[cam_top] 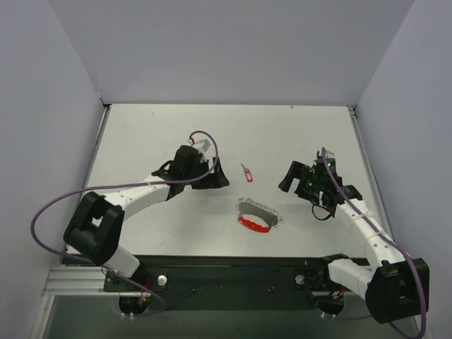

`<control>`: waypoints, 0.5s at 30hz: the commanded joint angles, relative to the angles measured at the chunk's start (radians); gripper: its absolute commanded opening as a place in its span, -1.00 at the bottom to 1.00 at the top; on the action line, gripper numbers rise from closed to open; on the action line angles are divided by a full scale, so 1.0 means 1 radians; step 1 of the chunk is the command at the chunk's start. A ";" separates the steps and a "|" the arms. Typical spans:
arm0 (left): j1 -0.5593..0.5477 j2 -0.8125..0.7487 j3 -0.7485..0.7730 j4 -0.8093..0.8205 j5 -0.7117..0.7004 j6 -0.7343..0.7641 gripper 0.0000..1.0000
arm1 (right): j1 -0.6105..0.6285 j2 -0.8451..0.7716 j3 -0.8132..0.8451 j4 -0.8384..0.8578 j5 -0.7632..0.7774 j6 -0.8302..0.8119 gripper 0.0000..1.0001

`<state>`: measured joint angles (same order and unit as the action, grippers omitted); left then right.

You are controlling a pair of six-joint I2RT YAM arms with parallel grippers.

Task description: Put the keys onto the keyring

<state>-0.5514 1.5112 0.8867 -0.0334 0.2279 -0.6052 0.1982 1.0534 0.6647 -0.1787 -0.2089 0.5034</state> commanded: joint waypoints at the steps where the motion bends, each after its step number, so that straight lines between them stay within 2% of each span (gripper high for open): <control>1: -0.094 0.113 0.058 -0.054 0.062 -0.007 0.72 | 0.010 0.023 0.047 -0.065 -0.070 0.032 0.85; 4: -0.154 0.153 0.078 -0.083 0.030 -0.002 0.71 | 0.010 0.034 0.047 -0.116 -0.115 0.058 0.78; 8: -0.206 0.185 0.129 -0.164 -0.088 0.041 0.72 | 0.010 0.022 0.015 -0.168 -0.159 0.078 0.72; 15: -0.212 0.173 0.121 -0.181 -0.128 0.068 0.72 | 0.012 -0.009 -0.037 -0.245 -0.216 0.138 0.51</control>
<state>-0.7666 1.7039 0.9768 -0.1875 0.1482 -0.5713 0.2039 1.0760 0.6621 -0.3347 -0.3679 0.5850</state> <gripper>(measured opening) 0.857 0.787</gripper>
